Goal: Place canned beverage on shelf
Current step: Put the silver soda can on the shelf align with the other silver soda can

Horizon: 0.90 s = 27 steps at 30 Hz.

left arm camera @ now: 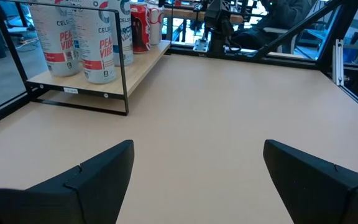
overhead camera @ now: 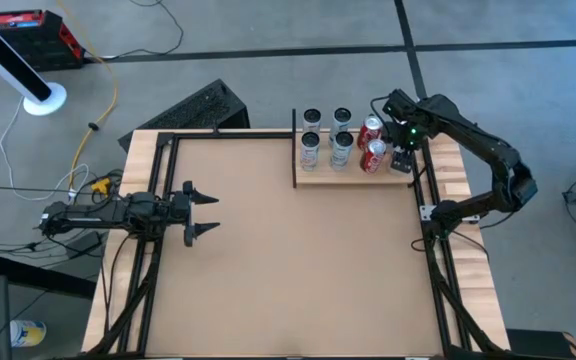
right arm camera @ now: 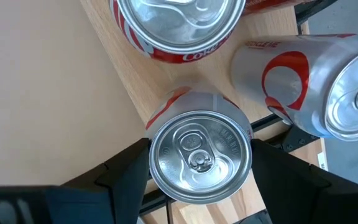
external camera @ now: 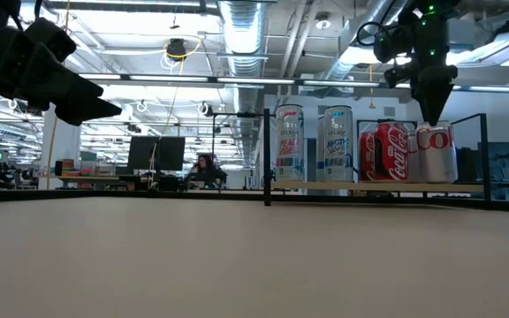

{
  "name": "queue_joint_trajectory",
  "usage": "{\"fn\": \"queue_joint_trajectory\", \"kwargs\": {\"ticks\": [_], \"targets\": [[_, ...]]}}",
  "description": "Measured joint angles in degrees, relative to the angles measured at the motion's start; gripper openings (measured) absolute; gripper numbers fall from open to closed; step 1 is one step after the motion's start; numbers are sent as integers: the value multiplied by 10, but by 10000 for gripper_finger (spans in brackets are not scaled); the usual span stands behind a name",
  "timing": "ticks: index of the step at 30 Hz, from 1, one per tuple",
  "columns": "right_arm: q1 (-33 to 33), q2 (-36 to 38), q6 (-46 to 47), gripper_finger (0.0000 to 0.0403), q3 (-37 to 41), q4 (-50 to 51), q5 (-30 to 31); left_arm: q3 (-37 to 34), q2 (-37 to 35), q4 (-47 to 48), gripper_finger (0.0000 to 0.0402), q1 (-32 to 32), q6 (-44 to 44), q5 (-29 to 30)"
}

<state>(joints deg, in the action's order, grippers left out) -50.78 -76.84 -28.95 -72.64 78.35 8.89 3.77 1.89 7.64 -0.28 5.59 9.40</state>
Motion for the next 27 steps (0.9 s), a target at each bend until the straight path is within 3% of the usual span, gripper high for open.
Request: {"fn": "queue_joint_trajectory", "kwargs": {"ticks": [11, 27], "targets": [[1, 0, 9, 290, 0, -11, 1, 0, 0, 0, 343, 0, 0, 0], [1, 0, 9, 345, 0, -15, 18, 0, 0, 0, 343, 0, 0, 0]]}}
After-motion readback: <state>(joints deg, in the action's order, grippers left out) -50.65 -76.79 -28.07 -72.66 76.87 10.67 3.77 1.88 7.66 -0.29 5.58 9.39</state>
